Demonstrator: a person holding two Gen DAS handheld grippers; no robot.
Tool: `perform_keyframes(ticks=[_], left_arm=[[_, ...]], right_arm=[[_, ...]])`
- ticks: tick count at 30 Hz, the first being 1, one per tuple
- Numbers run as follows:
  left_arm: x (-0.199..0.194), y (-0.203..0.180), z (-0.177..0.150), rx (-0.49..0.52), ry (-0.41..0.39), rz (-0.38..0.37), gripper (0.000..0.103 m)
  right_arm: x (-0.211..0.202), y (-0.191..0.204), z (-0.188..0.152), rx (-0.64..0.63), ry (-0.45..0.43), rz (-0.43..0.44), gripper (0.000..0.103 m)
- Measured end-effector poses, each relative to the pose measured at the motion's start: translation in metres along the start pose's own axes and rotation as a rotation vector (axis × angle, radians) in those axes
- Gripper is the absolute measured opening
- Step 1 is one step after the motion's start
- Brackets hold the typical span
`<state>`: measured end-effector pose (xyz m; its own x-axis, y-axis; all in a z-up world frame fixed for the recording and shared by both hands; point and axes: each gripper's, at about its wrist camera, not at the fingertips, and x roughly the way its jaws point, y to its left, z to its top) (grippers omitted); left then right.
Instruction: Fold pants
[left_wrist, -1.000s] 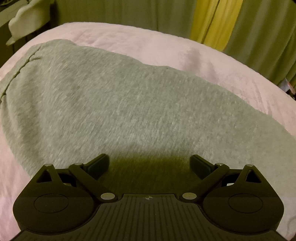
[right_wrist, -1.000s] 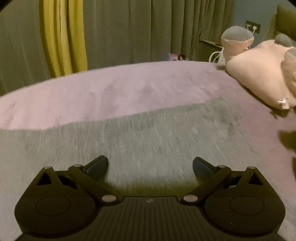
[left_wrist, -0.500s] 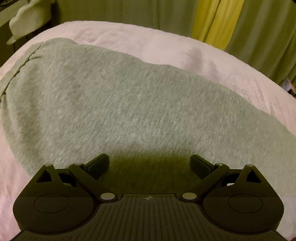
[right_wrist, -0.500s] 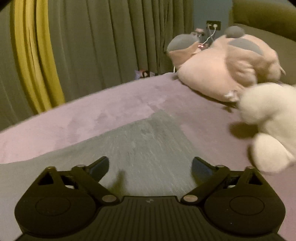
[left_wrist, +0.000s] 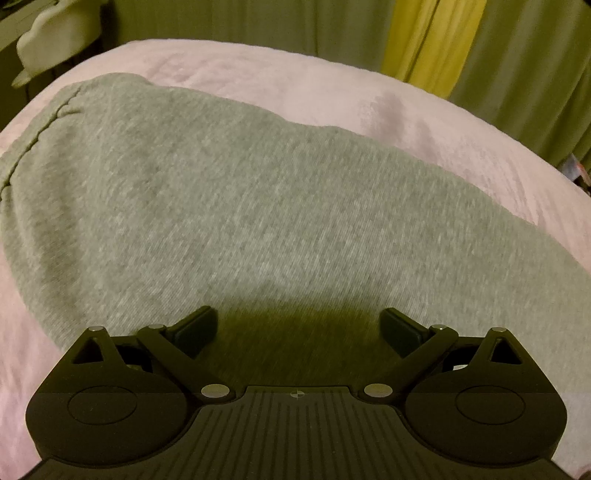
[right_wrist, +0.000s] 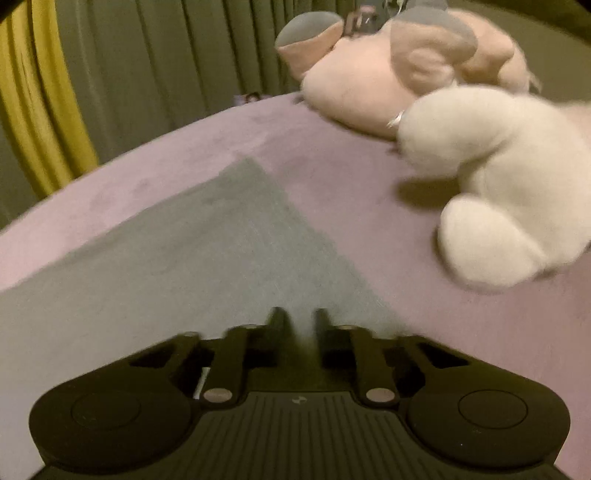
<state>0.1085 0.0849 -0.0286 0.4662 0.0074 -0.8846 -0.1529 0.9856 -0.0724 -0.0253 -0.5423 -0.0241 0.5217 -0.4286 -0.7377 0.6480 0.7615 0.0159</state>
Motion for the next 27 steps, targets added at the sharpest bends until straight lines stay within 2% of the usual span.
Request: perform_keyframes(ticks=[2, 4, 5, 6, 7, 10, 11, 15, 17, 19, 22, 24, 25, 27], left_arm=[[0.0, 0.0, 0.0, -0.002, 0.002, 0.001, 0.1], [0.0, 0.0, 0.0, -0.004, 0.003, 0.002, 0.1], [0.0, 0.0, 0.0, -0.005, 0.003, 0.002, 0.1], [0.0, 0.0, 0.0, -0.006, 0.004, 0.001, 0.1], [0.0, 0.0, 0.0, -0.006, 0.003, 0.0, 0.1], [0.002, 0.0, 0.0, -0.002, 0.006, 0.004, 0.101], [0.002, -0.001, 0.0, 0.0, 0.007, 0.006, 0.101], [0.001, 0.0, 0.0, 0.0, 0.006, 0.005, 0.101], [0.001, 0.0, 0.0, -0.006, 0.007, 0.001, 0.101], [0.0, 0.001, 0.0, -0.008, 0.008, -0.001, 0.101], [0.0, 0.002, 0.001, -0.009, 0.01, -0.002, 0.101], [0.001, 0.002, 0.001, -0.009, 0.01, -0.002, 0.101], [0.001, 0.002, 0.001, -0.008, 0.011, -0.002, 0.101], [0.001, 0.002, 0.001, -0.008, 0.011, -0.001, 0.101]], right_arm=[[0.008, -0.002, 0.003, -0.01, -0.04, -0.005, 0.007], [0.006, -0.001, 0.012, -0.001, -0.053, -0.065, 0.009], [0.003, -0.005, 0.015, 0.024, -0.068, -0.106, 0.013], [-0.002, -0.012, 0.019, 0.068, -0.083, -0.131, 0.014], [-0.01, -0.026, 0.018, 0.148, -0.1, -0.123, 0.014], [-0.036, -0.073, -0.001, 0.394, -0.103, -0.014, 0.017], [-0.042, -0.084, -0.01, 0.439, -0.097, 0.025, 0.017], [-0.06, -0.104, -0.034, 0.488, -0.039, 0.207, 0.02], [-0.057, -0.106, -0.041, 0.531, 0.003, 0.262, 0.039], [-0.048, -0.108, -0.04, 0.583, 0.024, 0.301, 0.046], [-0.043, -0.099, -0.04, 0.609, 0.067, 0.309, 0.047], [-0.048, -0.094, -0.038, 0.605, 0.064, 0.32, 0.054], [-0.05, -0.093, -0.036, 0.607, 0.074, 0.309, 0.06], [-0.054, -0.094, -0.033, 0.609, 0.097, 0.232, 0.06]])
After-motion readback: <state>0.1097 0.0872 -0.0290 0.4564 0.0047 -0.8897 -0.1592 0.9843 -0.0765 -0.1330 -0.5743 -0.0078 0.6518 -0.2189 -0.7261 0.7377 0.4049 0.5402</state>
